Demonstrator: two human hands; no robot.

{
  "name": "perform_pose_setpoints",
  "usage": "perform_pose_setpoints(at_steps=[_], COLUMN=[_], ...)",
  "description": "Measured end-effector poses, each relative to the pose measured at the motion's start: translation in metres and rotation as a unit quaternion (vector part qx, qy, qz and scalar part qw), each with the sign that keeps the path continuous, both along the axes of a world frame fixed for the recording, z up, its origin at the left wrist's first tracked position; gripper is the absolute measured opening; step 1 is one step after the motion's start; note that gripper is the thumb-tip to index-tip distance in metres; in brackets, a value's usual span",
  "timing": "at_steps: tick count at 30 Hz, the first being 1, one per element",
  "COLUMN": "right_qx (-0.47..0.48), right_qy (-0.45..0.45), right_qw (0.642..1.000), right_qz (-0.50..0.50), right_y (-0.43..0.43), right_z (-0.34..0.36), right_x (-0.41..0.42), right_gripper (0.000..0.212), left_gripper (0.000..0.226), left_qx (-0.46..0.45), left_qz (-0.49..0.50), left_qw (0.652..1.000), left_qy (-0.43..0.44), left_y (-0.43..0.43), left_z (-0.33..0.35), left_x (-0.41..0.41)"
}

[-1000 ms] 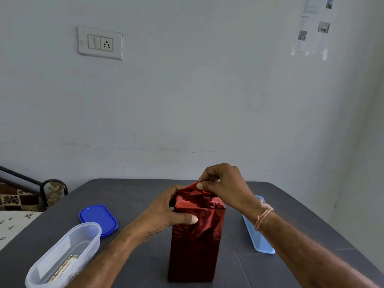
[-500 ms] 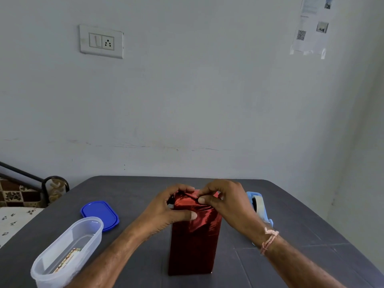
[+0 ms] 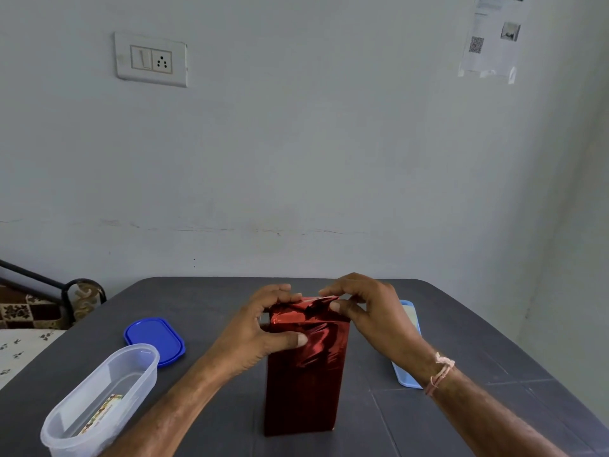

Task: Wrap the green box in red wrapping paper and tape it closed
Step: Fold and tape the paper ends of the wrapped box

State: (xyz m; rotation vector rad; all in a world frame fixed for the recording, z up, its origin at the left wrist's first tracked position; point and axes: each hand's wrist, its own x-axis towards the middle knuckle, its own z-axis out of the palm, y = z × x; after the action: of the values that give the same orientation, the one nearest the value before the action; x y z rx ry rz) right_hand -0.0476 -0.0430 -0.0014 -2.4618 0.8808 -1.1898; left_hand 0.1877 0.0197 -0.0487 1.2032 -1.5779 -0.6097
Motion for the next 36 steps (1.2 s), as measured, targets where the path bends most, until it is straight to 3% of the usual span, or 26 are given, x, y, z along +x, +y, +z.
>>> perform_pose_setpoints(at_steps=[12,25,36], right_qx=[0.004,-0.048,-0.072], right_qy=[-0.011,-0.016,0.05], right_qw=[1.0,0.999,0.996], right_qz=[0.008,0.006,0.018], right_y=[-0.005,-0.004,-0.002], right_z=[-0.001,-0.01,-0.005], right_x=[0.015,0.01,0.004], right_gripper=[0.015,0.013,0.013], left_gripper=[0.071,0.068,0.06], left_qx=[-0.035,-0.046,-0.071], left_qz=[0.018,0.031,0.044], left_qw=[0.994,0.992,0.99], left_qy=[-0.103,-0.113,-0.111], left_y=[-0.002,-0.003,-0.003], left_z=[0.008,0.001,-0.002], left_x=[0.004,0.006,0.003])
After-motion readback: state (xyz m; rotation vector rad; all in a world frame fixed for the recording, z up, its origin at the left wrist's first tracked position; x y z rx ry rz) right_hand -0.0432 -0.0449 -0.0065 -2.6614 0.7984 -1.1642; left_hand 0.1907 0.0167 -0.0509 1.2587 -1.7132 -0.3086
